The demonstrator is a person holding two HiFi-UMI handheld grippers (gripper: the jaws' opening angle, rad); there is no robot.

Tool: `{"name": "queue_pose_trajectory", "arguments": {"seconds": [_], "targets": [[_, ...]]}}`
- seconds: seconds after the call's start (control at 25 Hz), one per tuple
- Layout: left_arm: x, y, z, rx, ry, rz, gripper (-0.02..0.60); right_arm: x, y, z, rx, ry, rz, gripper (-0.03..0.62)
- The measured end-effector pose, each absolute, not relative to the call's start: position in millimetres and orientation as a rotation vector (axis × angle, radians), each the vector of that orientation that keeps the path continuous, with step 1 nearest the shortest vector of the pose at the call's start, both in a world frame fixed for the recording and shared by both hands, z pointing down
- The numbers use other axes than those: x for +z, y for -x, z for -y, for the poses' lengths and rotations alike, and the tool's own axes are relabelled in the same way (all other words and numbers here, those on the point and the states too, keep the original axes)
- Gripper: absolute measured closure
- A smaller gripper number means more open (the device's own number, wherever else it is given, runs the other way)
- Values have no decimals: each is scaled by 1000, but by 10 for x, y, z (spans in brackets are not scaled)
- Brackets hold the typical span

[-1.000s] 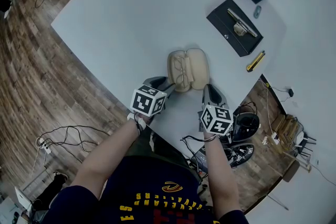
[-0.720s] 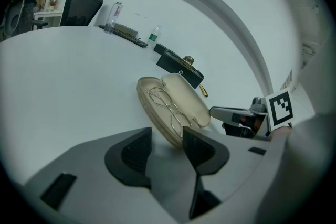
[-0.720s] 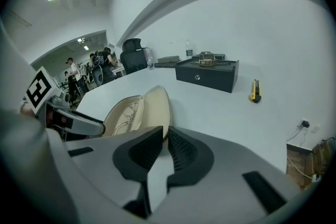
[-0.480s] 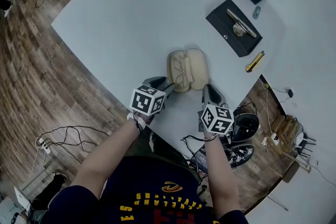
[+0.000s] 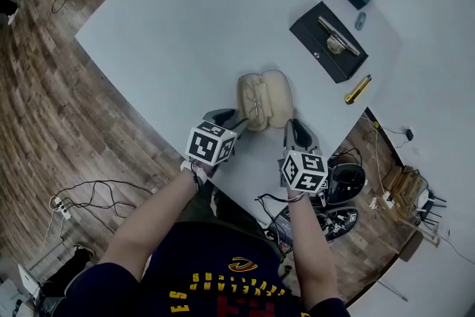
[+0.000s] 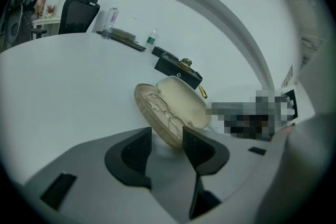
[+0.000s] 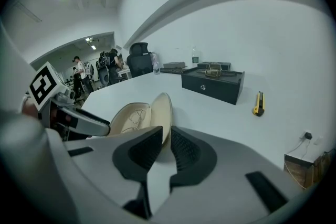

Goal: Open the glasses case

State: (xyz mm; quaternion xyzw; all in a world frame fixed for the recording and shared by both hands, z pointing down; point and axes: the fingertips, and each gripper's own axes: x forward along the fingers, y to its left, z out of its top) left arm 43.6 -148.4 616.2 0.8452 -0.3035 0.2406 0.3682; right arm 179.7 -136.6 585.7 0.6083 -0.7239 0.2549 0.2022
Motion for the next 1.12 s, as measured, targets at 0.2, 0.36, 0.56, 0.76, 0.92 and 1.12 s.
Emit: {"name": "queue_pose_trajectory", "arguments": {"seconds": [0.2, 0.36, 0.56, 0.76, 0.92, 1.12], "targets": [[6038, -437, 1454, 612, -2187, 791, 385, 5659, -1787, 1373, 645, -1719, 2035, 520], [5951, -397, 1463, 592, -2194, 802, 385, 5467, -1824, 1377, 605, -1761, 2043, 520], [5750, -329, 1423, 541, -2211, 805, 385, 5212, -1799, 1312, 608, -1791, 2097, 520], [5447, -248, 1235, 447, -2216, 761, 385, 4928, -1670, 1159, 641, -1796, 2191, 522], [5228, -134, 1002, 397, -2206, 749, 385, 4705, -1572, 975, 660, -1785, 2273, 522], [4871, -130, 814, 335, -2225, 761, 385, 4489, -1430, 730, 727, -1751, 2359, 553]]}}
